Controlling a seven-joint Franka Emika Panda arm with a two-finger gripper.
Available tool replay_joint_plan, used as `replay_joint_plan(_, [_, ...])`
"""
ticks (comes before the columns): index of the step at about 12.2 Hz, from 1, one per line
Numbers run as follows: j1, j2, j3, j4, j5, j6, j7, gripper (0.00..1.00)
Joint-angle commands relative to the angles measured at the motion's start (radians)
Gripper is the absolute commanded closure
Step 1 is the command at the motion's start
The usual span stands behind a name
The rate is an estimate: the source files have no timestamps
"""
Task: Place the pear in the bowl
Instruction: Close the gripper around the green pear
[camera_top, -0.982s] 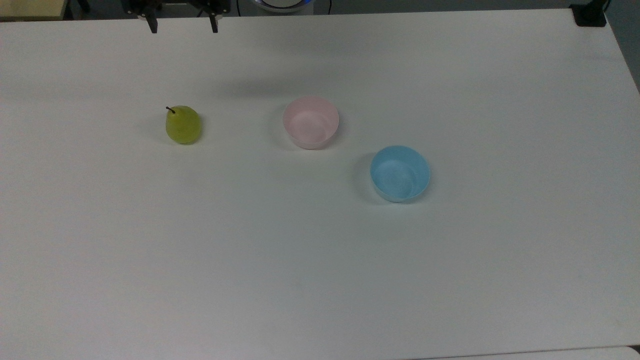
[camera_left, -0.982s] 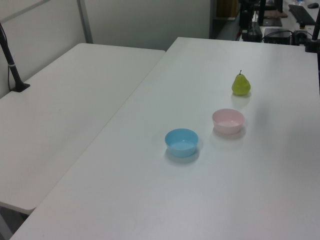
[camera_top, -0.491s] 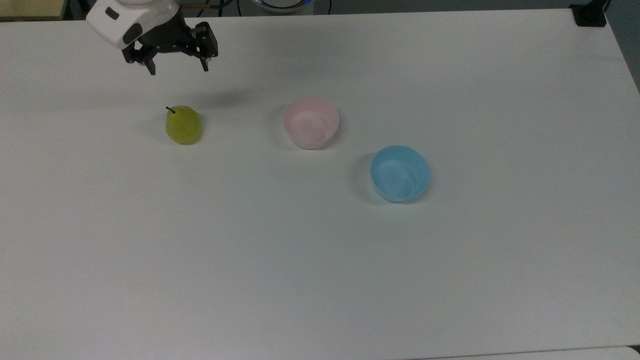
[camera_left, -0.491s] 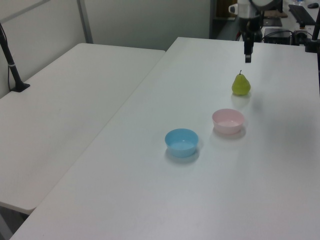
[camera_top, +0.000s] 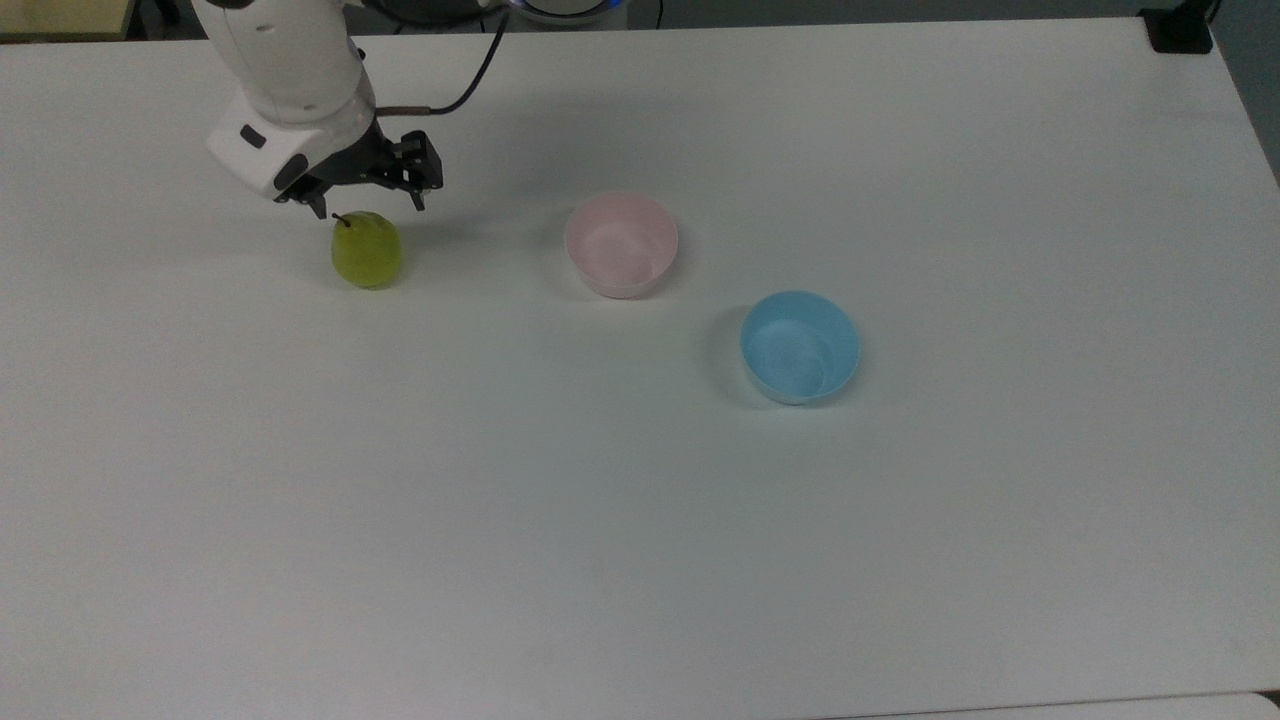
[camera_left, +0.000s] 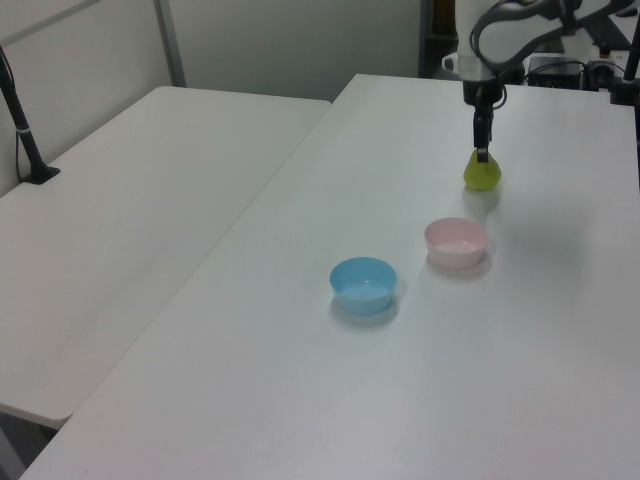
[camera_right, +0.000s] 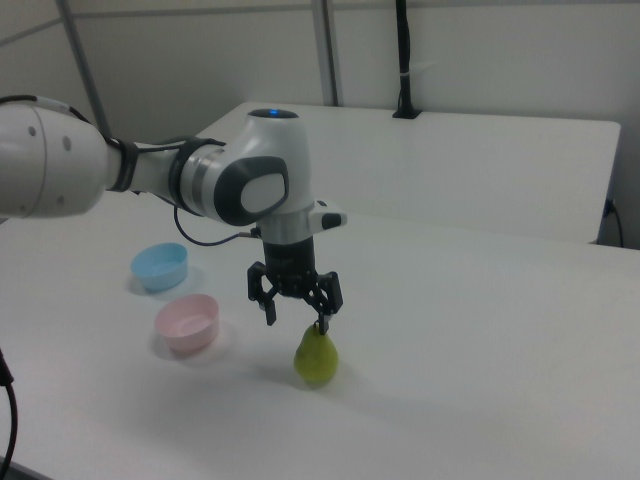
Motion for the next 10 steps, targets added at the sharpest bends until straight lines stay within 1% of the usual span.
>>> replay_joint_plan(1, [0.004, 0.027, -0.012, -0.01, 0.0, 0.049, -0.072, 0.0])
replay_joint_plan(2, [0.004, 0.037, -0.012, -0.01, 0.0, 0.053, -0.081, 0.0])
replay_joint_plan(3, [0.004, 0.047, -0.012, -0.01, 0.0, 0.053, -0.085, 0.07])
replay_joint_plan(6, [-0.016, 0.051, -0.012, -0.011, 0.0, 0.061, -0.132, 0.43])
replay_joint_plan(7, [-0.016, 0.051, -0.012, -0.011, 0.0, 0.061, -0.134, 0.52])
replay_joint_plan(9, [-0.016, 0.049, -0.012, -0.017, 0.0, 0.061, -0.135, 0.6])
replay_joint_plan(10, [-0.016, 0.044, -0.012, -0.017, 0.0, 0.06, -0.135, 0.62])
